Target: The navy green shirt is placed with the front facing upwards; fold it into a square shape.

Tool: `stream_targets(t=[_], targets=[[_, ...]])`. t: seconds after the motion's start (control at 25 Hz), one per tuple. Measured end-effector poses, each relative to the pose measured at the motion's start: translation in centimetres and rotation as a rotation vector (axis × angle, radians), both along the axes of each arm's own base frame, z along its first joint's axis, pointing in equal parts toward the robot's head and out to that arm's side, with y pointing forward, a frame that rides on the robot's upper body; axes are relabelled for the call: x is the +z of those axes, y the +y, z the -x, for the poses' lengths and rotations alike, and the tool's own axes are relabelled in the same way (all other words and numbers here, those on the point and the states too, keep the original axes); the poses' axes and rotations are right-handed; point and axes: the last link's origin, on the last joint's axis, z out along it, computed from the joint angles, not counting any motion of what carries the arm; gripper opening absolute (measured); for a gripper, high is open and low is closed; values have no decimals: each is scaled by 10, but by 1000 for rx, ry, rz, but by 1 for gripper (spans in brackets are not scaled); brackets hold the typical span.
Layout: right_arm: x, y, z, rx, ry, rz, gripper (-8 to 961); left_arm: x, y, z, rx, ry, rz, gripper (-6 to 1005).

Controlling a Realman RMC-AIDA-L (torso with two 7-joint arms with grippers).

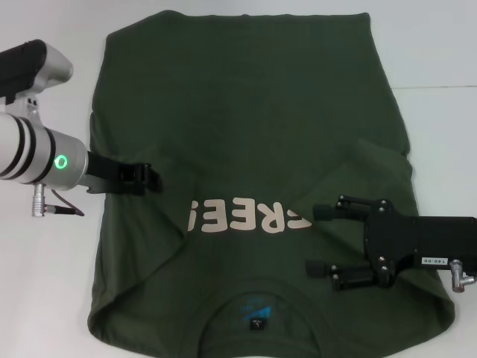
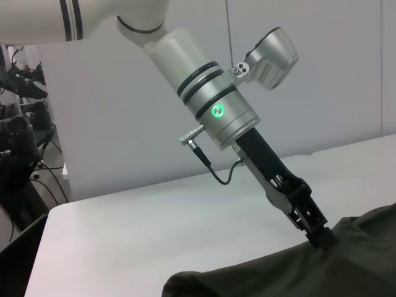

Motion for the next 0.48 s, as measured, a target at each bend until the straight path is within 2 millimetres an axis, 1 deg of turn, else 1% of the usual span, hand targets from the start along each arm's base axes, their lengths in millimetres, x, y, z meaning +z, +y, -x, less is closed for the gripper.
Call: stream_targets(t=[0.08,0.36,0.48], targets=[[0,0,0,1,0,1,941,1,0,1,3,-3,-5,272],[0,0,0,2,0,2,941,6,0,5,-12,23,-4,415],[0,0,0,3,1,3,942,2,1,2,-15,14,-1,477]])
